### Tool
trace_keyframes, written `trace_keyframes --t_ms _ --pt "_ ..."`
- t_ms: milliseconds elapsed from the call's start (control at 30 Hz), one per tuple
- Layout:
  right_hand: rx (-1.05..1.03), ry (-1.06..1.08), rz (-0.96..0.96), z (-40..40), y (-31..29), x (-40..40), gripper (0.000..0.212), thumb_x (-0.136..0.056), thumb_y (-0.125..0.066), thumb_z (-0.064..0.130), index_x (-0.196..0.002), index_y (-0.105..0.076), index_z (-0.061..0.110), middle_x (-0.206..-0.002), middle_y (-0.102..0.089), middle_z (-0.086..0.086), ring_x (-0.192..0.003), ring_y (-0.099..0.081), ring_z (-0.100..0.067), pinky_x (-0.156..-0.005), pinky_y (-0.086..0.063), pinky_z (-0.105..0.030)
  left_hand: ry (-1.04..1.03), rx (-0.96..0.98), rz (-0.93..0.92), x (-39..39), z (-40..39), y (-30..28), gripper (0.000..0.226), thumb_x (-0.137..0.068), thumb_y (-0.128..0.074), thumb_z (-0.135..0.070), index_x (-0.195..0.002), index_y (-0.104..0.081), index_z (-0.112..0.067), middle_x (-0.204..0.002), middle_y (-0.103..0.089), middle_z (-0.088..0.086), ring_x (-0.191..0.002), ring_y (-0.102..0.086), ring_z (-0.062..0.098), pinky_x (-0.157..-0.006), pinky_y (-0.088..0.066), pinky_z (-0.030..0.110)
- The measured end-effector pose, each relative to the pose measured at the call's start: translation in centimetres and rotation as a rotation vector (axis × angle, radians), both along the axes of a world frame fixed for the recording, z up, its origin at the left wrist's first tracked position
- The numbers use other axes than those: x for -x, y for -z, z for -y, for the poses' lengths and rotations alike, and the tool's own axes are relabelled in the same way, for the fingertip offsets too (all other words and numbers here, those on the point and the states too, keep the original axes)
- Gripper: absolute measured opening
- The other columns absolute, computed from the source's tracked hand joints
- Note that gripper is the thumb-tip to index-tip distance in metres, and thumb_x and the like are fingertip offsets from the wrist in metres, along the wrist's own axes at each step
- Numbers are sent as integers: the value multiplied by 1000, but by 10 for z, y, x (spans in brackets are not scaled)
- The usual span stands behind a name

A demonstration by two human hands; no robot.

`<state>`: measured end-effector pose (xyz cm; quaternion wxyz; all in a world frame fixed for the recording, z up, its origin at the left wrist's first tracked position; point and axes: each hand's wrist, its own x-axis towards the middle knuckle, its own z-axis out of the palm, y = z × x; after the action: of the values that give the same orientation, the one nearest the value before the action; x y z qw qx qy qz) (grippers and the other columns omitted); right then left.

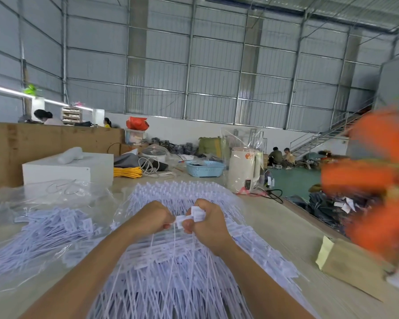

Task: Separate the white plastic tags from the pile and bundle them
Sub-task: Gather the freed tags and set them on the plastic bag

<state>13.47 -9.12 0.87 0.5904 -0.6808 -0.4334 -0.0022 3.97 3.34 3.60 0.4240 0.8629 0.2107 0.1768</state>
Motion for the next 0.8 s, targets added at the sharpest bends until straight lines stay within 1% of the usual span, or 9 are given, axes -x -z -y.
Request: trace_keyframes --t_ms 100,200,333,467,567,600,633,700,800 --pt "-9 3 31 1 1 -1 36 -70 -66 -11 -62 -39 12 -65 -42 -7 -63 -40 -14 -58 -35 -28 -8 39 -55 -1 4 -6 47 -85 -58 -1 -41 -44 -9 -30 -34 -2 -26 -28 10 -38 -22 16" --pt "-50 102 18 9 3 -9 23 -77 -60 -10 -69 -47 6 -65 -49 -6 -58 -52 -7 -53 -44 -26 124 154 -116 5 7 -9 58 -90 -54 -9 -33 -43 -17 -35 -28 -4 -29 -19 9 -36 -17 14" --pt "-352 82 -563 37 -1 -33 16 -80 -61 -13 -87 -52 0 -68 -57 -17 -54 -57 -22 -55 -48 -30 70 4 -81 7 8 -12 53 -90 -58 -10 -40 -41 -14 -40 -33 1 -37 -28 14 -41 -26 14" --pt "-436 -65 -871 48 -12 -42 9 -86 -59 -3 -91 -52 0 -77 -59 -14 -55 -57 -20 -49 -52 -23 63 -122 -85 6 14 -12 42 -92 -55 -15 -50 -53 -10 -50 -48 3 -51 -45 16 -60 -40 19" --pt "-582 -226 -1056 44 -26 -38 13 -88 -54 -6 -98 -50 0 -88 -57 -20 -56 -65 -23 -50 -57 -28 89 -185 -186 2 22 -7 22 -94 -49 -11 -87 -66 1 -70 -55 1 -77 -56 21 -84 -51 31" --pt "-599 -291 -1071 43 -32 -35 10 -89 -53 -7 -95 -50 0 -89 -56 -22 -57 -65 -25 -49 -56 -28 96 -245 -233 1 24 -6 21 -94 -48 -8 -95 -65 3 -72 -52 -1 -80 -56 21 -84 -52 30" --pt "-599 -358 -1082 42 -37 -32 9 -89 -51 -7 -91 -49 1 -89 -55 -22 -57 -65 -27 -47 -56 -28 112 -318 -302 1 25 -9 20 -93 -48 -7 -92 -65 3 -71 -47 -1 -75 -52 18 -74 -51 25" --pt "-505 -419 -1040 40 -44 -26 11 -88 -52 -7 -88 -49 3 -86 -56 -21 -60 -66 -28 -47 -55 -26 111 -481 -429 3 29 -16 23 -90 -47 -9 -68 -53 -6 -71 -39 2 -65 -40 16 -54 -32 25" --pt "-187 -263 -760 33 -45 -16 13 -84 -61 -8 -86 -53 2 -81 -64 -17 -63 -68 -26 -52 -56 -25 72 -695 -559 7 28 -31 19 -94 -39 -18 -83 -53 -13 -95 -54 4 -89 -53 20 -75 -42 29"
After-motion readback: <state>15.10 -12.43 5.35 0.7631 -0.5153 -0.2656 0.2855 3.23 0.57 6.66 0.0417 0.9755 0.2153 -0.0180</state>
